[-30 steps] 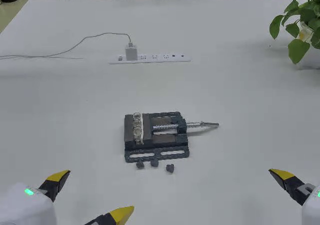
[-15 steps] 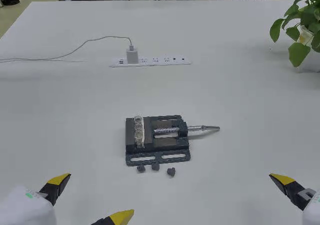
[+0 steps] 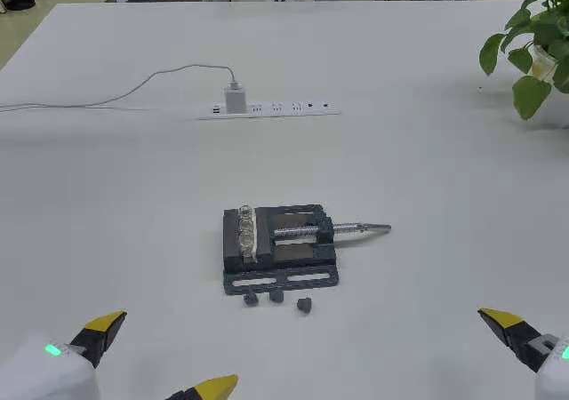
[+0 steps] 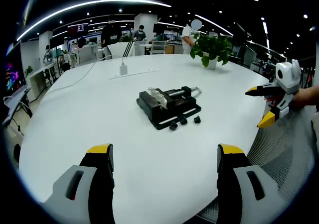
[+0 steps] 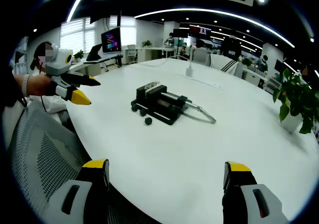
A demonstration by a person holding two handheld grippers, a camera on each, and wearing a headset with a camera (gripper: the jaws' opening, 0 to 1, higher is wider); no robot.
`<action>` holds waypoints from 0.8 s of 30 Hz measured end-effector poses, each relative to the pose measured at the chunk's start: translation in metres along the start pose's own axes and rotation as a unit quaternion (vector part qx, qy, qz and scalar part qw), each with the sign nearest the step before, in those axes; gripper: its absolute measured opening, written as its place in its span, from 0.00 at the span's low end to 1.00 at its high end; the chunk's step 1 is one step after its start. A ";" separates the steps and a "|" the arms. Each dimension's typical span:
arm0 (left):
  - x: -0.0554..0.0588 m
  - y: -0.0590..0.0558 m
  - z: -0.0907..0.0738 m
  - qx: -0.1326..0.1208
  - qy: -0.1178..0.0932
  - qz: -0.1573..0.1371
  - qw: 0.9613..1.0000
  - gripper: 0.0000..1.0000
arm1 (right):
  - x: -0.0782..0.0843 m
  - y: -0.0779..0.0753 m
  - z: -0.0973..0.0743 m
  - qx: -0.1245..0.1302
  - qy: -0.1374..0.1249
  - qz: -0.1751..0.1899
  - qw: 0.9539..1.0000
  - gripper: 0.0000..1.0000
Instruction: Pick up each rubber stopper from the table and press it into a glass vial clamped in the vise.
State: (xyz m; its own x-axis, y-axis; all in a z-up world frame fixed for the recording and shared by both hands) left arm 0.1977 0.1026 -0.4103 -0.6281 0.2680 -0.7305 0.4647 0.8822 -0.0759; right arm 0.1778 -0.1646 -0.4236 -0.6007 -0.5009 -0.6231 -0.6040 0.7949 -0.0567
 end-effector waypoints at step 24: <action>-0.003 0.004 -0.006 -0.006 -0.009 0.002 1.000 0.83 | -0.003 0.000 0.001 -0.004 -0.001 -0.007 1.000 0.94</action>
State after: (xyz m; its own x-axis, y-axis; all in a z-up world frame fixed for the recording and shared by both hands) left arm 0.1978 0.1078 -0.4048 -0.6144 0.2642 -0.7435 0.4593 0.8859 -0.0647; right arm 0.1808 -0.1626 -0.4225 -0.5911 -0.5105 -0.6245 -0.6159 0.7856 -0.0591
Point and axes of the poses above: the centre of the closed fingertips' face, and the gripper's own axes: z roughly forward along the fingers, y roughly to its left, x roughly out of its underside, the point moved 2 cm from there along -z, roughly backward along the fingers, and after that the axes turned 13 degrees about y, right-handed, at the moved point
